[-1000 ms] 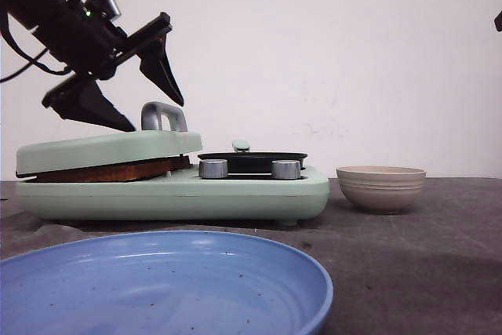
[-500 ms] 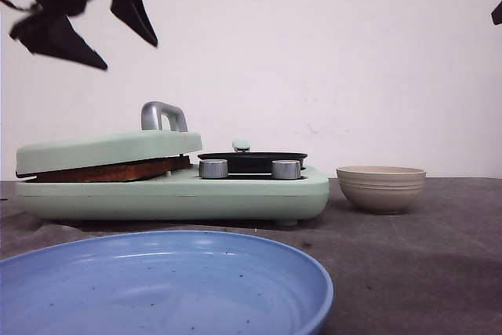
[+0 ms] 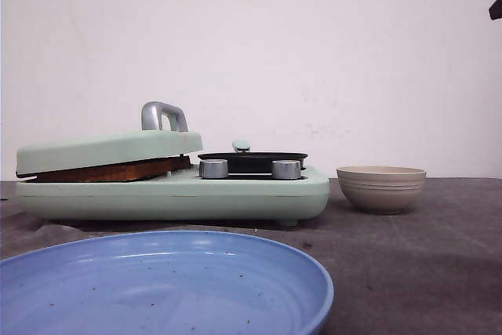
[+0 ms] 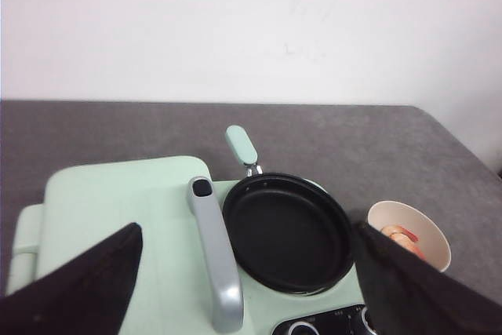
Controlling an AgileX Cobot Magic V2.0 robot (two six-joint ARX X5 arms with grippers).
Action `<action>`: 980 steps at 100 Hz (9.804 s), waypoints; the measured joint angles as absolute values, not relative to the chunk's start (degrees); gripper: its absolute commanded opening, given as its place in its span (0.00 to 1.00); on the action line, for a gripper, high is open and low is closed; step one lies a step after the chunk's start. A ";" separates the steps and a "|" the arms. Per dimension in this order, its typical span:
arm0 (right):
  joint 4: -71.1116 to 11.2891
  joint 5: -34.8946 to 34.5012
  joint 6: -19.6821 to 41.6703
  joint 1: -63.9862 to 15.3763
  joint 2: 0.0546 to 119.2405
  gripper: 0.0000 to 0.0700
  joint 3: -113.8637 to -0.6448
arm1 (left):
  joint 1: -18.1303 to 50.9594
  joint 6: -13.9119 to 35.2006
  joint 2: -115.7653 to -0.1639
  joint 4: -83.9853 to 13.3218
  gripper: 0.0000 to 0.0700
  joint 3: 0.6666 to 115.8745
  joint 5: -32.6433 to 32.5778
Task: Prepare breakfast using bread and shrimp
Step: 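Release the lid handle and raise the left gripper away, then lower the right gripper to the cream shrimp bowl and grip its rim, then lift the bowl with the right gripper toward the frying pan, then tilt the bowl over the black frying pan to pour the shrimp, then carry the empty bowl back and set it on the table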
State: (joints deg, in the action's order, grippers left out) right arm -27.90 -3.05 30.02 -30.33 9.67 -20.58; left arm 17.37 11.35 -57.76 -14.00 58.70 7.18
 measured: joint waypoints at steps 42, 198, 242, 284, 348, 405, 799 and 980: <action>-30.83 -2.81 31.81 -29.63 20.73 0.63 -31.00 | 17.37 9.48 -47.31 -20.99 0.68 57.84 2.90; -39.07 -13.37 15.81 -3.14 105.06 0.57 -83.33 | 17.37 11.73 -14.92 -26.35 0.68 32.86 1.54; -36.49 -13.50 15.20 -2.98 112.07 0.45 -83.57 | 17.37 11.73 -14.92 -26.39 0.68 32.86 1.43; -35.31 -13.52 14.79 -2.98 113.71 0.26 -83.59 | 17.39 11.73 -14.92 -26.39 0.68 32.86 1.43; -33.78 -16.60 14.79 -2.94 114.24 0.00 -83.77 | 17.39 11.73 -14.92 -26.55 0.68 32.86 1.41; -23.73 -19.51 14.79 -5.89 104.01 0.00 -83.85 | 17.39 11.73 -14.92 -26.81 0.68 32.86 1.41; 57.34 33.04 -33.06 -34.37 111.02 0.00 -65.21 | 17.39 5.45 -14.92 -29.52 0.68 32.86 1.43; -49.39 -19.05 10.31 -0.82 109.32 0.00 -92.07 | 17.39 5.48 -14.92 -29.45 0.68 32.86 1.30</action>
